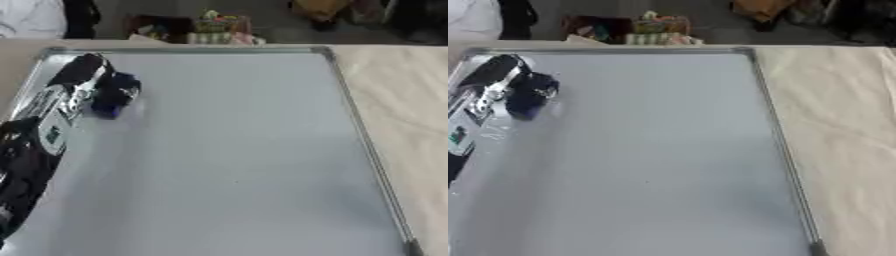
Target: Wipe the whiteboard clean with a brush.
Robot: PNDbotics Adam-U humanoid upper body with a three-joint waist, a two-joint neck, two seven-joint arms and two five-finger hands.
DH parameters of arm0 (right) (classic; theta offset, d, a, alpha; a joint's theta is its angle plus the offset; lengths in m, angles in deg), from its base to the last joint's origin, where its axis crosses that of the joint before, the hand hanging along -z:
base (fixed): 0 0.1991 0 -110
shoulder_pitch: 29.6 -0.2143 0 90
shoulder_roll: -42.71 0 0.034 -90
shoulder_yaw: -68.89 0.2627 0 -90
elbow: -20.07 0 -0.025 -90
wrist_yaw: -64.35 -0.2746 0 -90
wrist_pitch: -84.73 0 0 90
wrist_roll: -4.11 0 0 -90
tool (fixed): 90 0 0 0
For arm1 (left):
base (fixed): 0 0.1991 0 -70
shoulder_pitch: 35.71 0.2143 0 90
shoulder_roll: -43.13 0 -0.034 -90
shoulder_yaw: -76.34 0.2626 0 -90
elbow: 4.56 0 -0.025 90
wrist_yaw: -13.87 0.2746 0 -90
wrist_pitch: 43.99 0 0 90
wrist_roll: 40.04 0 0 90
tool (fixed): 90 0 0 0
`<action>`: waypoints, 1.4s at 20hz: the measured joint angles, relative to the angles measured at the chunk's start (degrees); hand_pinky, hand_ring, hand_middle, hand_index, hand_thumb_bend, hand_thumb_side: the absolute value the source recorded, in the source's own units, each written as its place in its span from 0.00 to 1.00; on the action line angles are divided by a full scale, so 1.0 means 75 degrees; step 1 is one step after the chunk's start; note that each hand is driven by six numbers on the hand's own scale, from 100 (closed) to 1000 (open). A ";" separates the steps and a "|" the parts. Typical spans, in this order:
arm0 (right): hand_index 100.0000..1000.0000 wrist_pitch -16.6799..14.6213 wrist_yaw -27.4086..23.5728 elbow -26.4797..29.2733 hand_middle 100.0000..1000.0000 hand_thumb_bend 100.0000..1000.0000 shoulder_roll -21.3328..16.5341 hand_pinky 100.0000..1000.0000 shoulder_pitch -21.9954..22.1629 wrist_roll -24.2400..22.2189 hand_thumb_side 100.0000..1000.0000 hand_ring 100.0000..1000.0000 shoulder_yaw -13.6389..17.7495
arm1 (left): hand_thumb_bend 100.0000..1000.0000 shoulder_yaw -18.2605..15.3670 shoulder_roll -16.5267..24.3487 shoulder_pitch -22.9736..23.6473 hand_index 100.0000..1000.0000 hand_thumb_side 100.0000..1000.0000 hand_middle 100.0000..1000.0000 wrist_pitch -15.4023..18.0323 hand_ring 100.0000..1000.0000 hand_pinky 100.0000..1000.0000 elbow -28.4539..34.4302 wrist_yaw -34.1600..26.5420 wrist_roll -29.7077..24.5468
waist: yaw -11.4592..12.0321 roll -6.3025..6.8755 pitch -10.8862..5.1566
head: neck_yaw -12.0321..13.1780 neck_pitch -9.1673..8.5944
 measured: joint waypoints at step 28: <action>0.84 0.0016 -0.0001 0.0000 0.53 0.00 0.0029 0.85 0.0011 0.0021 1.00 0.78 0.0001 | 0.04 -0.0365 0.0679 0.0357 0.49 0.51 0.20 -0.0356 0.46 0.49 -0.0286 -0.0211 0.0380 | 0.0141 -0.0115 -0.0115 | -0.0034 -0.0002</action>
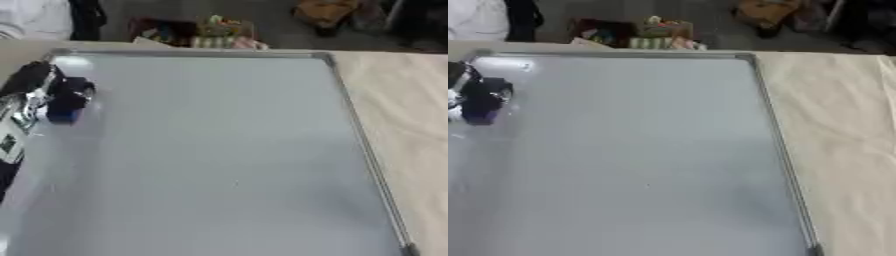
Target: Wipe the whiteboard clean with a brush.
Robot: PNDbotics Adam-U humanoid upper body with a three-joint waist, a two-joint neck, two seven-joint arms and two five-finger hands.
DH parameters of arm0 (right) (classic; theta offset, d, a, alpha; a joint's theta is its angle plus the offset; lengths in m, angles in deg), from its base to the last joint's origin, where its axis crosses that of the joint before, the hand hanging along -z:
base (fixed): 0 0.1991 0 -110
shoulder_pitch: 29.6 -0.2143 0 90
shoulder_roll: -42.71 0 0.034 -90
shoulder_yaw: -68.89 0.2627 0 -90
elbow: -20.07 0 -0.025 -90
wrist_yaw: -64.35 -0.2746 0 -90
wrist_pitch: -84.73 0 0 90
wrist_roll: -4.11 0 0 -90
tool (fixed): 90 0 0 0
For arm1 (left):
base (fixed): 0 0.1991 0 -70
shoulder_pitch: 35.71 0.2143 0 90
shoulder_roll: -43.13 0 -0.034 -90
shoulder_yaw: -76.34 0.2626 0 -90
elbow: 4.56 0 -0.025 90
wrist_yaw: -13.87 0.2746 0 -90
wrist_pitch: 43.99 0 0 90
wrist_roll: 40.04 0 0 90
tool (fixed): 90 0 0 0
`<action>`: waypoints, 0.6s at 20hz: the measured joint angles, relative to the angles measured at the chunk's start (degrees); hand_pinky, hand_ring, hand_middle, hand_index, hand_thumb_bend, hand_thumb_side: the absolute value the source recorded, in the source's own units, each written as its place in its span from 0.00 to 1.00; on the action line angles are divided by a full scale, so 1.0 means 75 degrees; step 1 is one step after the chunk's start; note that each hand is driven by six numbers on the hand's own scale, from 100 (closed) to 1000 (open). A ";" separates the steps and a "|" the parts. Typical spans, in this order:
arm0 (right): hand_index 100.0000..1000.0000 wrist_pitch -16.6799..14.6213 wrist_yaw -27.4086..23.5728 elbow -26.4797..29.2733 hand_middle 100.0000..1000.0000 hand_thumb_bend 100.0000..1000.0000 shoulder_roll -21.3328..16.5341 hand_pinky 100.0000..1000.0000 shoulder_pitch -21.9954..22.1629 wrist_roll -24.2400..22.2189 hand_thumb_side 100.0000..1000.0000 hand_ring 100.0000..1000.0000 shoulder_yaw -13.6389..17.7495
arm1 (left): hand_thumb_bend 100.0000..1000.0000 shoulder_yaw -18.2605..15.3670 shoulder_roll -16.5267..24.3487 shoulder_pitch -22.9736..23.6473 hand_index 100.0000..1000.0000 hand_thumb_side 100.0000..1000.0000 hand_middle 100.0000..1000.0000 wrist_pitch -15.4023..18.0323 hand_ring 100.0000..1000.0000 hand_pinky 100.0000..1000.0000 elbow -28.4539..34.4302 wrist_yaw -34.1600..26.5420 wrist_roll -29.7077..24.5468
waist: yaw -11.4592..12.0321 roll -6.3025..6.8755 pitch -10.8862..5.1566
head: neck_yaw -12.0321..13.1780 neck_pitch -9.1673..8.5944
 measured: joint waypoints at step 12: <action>0.84 0.0013 -0.0029 0.0000 0.53 0.00 0.0025 0.85 0.0002 0.0011 1.00 0.77 0.0000 | 0.04 0.0193 -0.0010 0.0043 0.49 0.51 0.20 0.0305 0.46 0.49 0.0015 0.0028 -0.0161 | -0.0035 0.0030 -0.0080 | 0.0002 0.0001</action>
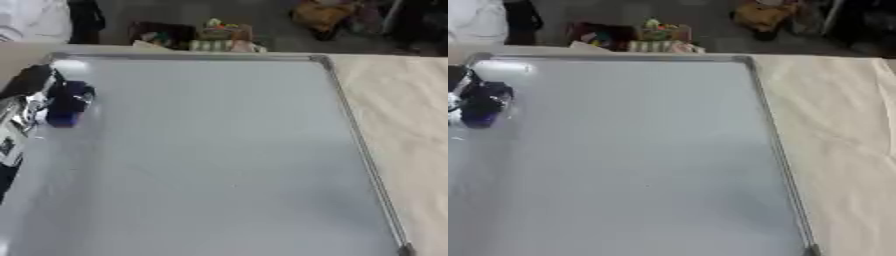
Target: Wipe the whiteboard clean with a brush.
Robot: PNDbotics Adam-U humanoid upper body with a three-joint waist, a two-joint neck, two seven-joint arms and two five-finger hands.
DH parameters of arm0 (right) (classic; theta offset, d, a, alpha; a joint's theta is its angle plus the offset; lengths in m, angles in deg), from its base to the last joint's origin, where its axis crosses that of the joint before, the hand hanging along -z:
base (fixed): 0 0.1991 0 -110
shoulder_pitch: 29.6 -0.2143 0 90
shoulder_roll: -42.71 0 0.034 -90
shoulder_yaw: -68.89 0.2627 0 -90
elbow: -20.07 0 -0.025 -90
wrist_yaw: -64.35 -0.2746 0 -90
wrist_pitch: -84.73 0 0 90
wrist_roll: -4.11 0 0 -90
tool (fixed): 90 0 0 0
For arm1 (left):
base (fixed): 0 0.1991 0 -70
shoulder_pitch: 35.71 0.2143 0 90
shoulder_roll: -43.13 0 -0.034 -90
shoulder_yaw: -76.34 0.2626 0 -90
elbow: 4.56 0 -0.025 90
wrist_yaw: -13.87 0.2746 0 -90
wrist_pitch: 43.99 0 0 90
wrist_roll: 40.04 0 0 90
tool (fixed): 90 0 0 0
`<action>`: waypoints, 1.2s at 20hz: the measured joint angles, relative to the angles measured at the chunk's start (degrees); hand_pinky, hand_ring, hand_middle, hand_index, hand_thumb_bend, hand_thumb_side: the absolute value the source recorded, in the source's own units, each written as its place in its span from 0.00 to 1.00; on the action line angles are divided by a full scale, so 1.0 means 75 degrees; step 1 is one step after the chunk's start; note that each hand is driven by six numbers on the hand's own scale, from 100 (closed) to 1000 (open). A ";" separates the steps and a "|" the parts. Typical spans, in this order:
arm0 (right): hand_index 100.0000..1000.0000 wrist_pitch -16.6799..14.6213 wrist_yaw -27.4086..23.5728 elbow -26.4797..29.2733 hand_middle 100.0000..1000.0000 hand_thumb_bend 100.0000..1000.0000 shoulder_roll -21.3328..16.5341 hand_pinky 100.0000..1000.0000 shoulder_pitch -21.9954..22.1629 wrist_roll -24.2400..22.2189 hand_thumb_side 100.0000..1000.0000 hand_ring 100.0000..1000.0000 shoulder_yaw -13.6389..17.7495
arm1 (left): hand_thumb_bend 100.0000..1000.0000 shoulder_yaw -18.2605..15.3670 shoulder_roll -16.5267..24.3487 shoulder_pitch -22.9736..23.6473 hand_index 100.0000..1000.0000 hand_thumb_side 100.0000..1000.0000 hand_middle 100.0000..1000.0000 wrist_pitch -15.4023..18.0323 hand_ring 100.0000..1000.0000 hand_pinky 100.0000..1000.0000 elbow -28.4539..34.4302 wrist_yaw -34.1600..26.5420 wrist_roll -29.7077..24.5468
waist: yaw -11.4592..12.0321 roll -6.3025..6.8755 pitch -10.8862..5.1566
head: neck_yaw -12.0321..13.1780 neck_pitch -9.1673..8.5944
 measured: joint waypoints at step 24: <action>0.84 0.0013 -0.0027 0.0000 0.53 0.00 0.0004 0.85 0.0000 -0.0008 1.00 0.77 -0.0001 | 0.04 0.1985 -0.0186 0.0576 0.49 0.51 0.21 0.1463 0.46 0.48 0.2232 -0.0744 -0.1280 | -0.0013 0.0086 -0.0168 | -0.0076 0.0083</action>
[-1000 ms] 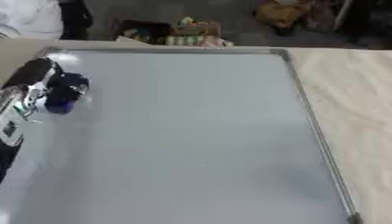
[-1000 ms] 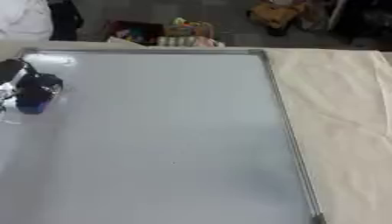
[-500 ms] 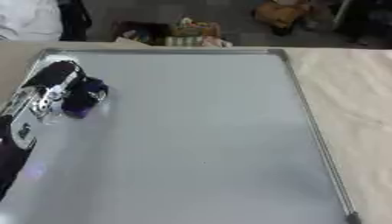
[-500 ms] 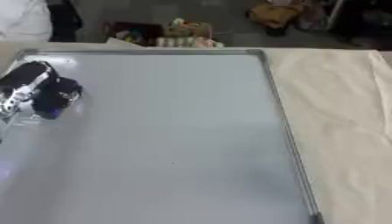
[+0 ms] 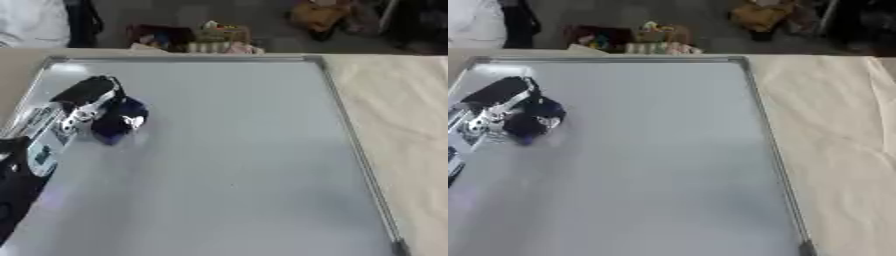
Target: Wipe the whiteboard clean with a brush.
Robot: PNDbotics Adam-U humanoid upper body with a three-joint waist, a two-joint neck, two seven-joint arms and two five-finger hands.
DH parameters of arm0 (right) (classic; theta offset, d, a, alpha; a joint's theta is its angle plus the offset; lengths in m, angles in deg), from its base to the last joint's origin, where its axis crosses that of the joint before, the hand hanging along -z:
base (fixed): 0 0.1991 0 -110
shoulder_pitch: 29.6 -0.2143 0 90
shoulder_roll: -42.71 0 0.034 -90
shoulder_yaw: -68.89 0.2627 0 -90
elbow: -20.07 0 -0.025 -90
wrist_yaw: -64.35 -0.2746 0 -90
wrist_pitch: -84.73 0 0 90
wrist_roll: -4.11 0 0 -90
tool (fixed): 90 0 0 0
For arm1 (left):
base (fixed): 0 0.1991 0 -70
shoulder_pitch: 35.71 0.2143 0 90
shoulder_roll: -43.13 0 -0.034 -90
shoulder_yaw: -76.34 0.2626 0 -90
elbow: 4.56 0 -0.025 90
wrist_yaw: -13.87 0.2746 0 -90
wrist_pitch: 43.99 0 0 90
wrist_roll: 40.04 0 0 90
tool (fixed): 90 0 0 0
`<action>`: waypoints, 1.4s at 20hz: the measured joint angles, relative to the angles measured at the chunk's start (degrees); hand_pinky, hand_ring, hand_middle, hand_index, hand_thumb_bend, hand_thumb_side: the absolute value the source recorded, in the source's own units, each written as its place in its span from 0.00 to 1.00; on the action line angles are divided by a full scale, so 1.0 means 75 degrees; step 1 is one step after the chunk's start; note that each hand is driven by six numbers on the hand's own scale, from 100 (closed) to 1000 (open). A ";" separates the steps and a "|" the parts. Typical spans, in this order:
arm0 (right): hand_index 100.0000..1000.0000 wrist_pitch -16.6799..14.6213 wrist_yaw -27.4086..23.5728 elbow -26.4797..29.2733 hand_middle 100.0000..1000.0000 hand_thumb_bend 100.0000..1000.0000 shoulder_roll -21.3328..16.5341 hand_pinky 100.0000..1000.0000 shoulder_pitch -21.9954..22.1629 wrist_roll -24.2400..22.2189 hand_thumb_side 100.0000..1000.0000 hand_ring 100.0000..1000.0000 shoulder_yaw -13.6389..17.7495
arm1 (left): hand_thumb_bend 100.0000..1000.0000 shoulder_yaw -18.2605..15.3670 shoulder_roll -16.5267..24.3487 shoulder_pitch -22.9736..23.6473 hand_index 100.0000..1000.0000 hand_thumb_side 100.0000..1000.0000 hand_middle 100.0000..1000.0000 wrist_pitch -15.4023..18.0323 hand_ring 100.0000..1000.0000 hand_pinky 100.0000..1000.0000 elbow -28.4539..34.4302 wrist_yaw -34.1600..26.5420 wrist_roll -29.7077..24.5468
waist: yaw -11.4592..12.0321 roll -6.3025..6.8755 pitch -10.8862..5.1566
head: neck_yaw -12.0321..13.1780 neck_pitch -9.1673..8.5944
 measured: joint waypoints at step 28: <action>0.84 0.0091 -0.0075 0.0000 0.53 0.00 0.0003 0.85 0.0057 -0.0036 1.00 0.77 -0.0048 | 0.03 0.1617 0.0641 0.0459 0.49 0.48 0.20 0.0007 0.45 0.47 0.3482 -0.1378 -0.0618 | 0.0228 0.0060 -0.0285 | -0.0137 0.0254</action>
